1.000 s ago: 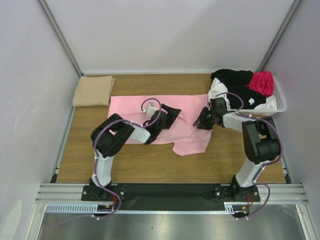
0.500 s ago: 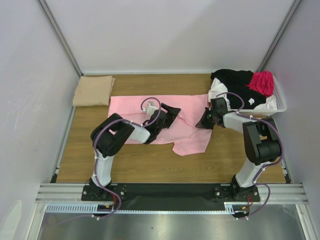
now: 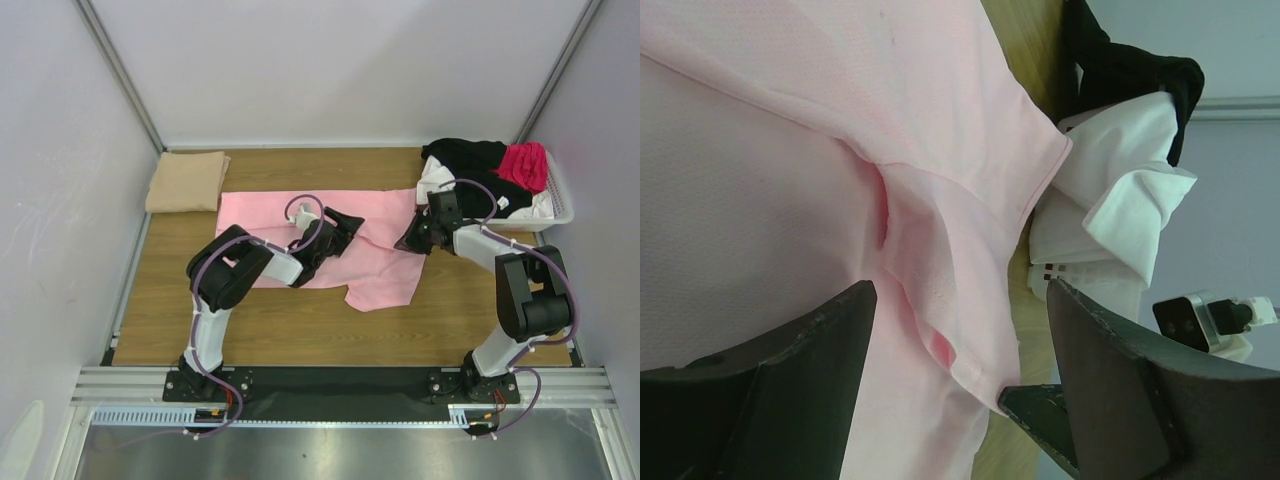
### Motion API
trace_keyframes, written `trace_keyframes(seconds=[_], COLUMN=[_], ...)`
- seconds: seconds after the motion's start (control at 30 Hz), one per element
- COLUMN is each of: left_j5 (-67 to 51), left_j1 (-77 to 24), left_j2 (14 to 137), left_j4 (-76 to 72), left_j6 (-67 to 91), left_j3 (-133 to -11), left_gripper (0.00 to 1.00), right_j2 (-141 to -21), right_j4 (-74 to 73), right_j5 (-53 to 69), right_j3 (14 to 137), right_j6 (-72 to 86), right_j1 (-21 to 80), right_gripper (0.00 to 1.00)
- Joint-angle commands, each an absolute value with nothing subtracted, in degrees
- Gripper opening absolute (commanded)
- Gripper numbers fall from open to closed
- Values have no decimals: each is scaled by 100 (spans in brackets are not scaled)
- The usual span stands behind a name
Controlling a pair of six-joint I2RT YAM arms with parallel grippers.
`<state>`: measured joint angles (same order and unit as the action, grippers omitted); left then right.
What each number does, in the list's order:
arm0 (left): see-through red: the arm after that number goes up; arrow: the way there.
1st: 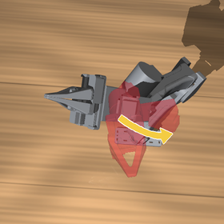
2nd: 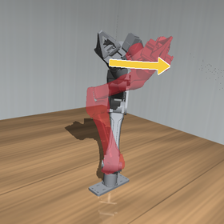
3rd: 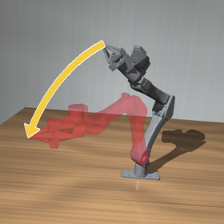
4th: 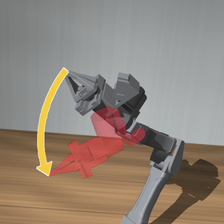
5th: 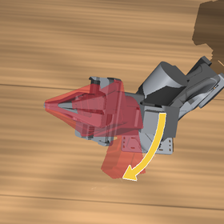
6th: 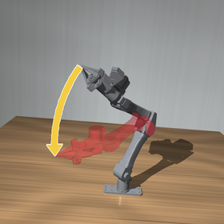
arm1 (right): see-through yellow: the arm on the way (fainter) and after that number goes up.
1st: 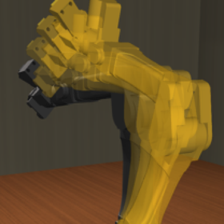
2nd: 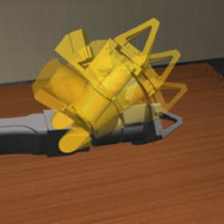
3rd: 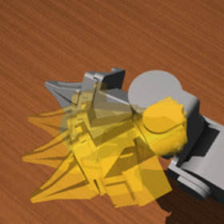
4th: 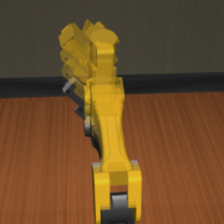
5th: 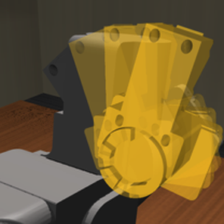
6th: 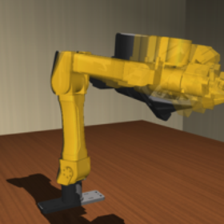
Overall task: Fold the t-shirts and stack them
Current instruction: Fold the tshirt
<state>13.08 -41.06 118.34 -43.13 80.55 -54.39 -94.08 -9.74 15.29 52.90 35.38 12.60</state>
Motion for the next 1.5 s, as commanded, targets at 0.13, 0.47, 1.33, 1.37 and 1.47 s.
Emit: trace_keyframes(seconds=[0.13, 0.47, 1.33, 1.37, 1.47], left_j5=[1143, 1160, 2223, 2258, 2259], left_j1=[-4192, -4465, -4456, -4447, -4412], left_j2=[11918, 11971, 12156, 12138, 12146], left_j4=[-4860, -4580, -4799, -4808, -4904], left_j6=[8103, 8358, 8631, 8631, 8648], left_j3=[-5721, -5854, -5942, -5907, -5854], left_gripper=[77, 78, 73, 72, 67], right_j2=[-8983, -8982, -9035, -9044, -9053], right_j4=[-1108, -1081, -1020, -1020, -1020], right_j5=[1468, 1556, 1600, 1600, 1600], right_j3=[5317, 5317, 5291, 5291, 5300], right_j6=[3489, 3498, 3480, 3472, 3472], right_j1=[1125, 1107, 1055, 1055, 1046], right_gripper=[0, 0, 0, 0, 0])
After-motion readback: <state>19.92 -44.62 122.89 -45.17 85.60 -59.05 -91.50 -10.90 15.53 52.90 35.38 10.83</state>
